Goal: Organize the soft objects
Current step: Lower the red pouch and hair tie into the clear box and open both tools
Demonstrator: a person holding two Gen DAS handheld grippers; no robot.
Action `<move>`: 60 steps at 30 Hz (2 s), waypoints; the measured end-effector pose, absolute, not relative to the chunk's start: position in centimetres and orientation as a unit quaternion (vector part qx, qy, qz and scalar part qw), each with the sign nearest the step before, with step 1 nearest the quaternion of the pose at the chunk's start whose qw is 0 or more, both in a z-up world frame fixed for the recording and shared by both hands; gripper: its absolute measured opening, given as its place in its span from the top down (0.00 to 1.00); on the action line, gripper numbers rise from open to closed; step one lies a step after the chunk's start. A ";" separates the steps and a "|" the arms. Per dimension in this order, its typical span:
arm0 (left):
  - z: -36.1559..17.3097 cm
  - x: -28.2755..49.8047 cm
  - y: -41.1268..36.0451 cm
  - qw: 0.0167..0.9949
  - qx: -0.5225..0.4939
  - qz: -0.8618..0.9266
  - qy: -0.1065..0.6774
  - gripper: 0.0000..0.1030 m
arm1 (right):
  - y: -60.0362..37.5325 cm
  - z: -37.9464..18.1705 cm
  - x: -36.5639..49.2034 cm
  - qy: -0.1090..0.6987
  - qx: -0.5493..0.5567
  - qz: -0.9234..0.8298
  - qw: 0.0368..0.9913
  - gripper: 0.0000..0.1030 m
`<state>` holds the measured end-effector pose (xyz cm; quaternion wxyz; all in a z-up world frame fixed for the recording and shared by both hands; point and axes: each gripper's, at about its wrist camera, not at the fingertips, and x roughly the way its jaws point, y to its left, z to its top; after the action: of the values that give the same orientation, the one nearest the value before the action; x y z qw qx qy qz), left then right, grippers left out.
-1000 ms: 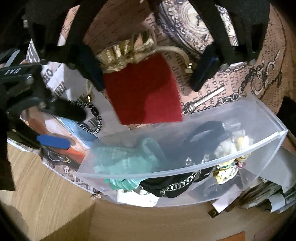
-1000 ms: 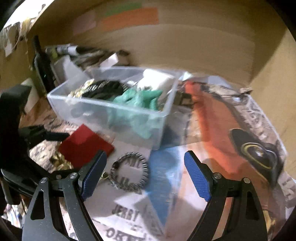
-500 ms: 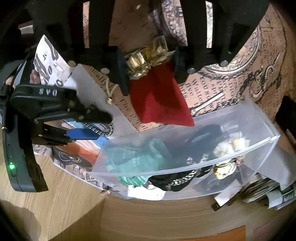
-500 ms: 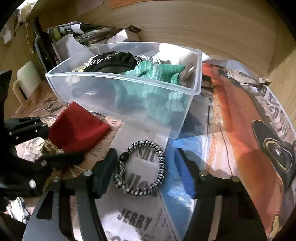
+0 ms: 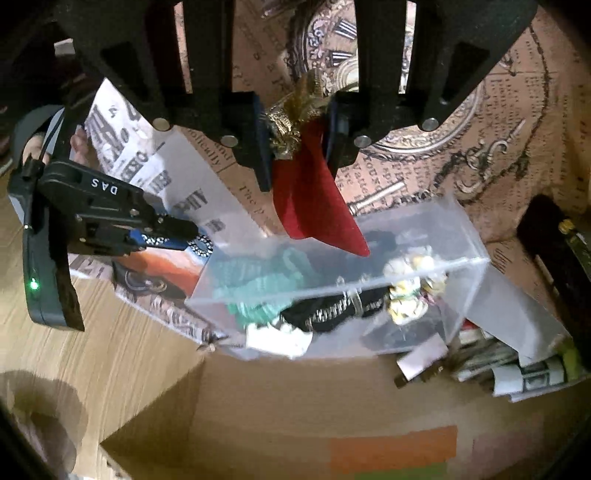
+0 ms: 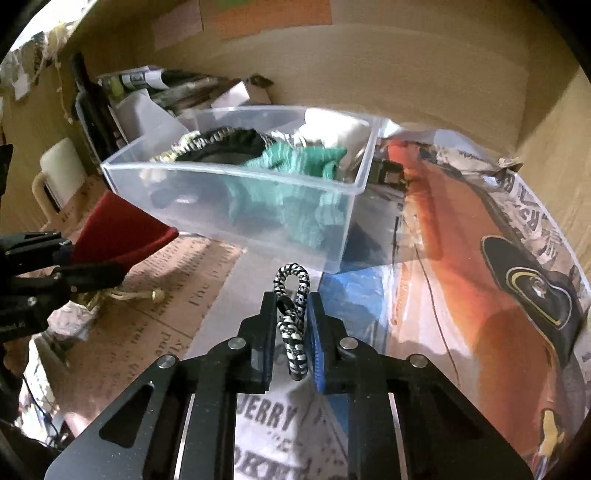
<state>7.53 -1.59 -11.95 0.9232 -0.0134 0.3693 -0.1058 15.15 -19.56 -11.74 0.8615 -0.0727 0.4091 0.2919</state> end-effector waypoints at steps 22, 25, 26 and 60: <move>-4.7 12.3 2.0 0.959 -0.039 -0.065 0.275 0.76 | -17.0 -3.8 16.0 0.275 -0.052 0.313 0.908 0.85; -5.0 14.2 2.1 0.954 -0.042 -0.074 0.287 0.76 | -16.1 -3.9 17.3 0.277 -0.051 0.313 0.907 0.85; -5.2 15.0 2.1 0.951 -0.047 -0.082 0.296 0.76 | -15.7 -4.1 17.9 0.278 -0.051 0.314 0.906 0.85; -5.0 15.9 2.6 0.961 -0.045 -0.035 0.271 0.31 | -15.7 -3.5 19.6 0.253 -0.050 0.293 0.920 0.31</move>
<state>15.89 2.60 -5.05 0.9608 -0.0454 0.2712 -0.0355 19.62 -15.73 -3.47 0.9204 -0.0498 0.2535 0.2934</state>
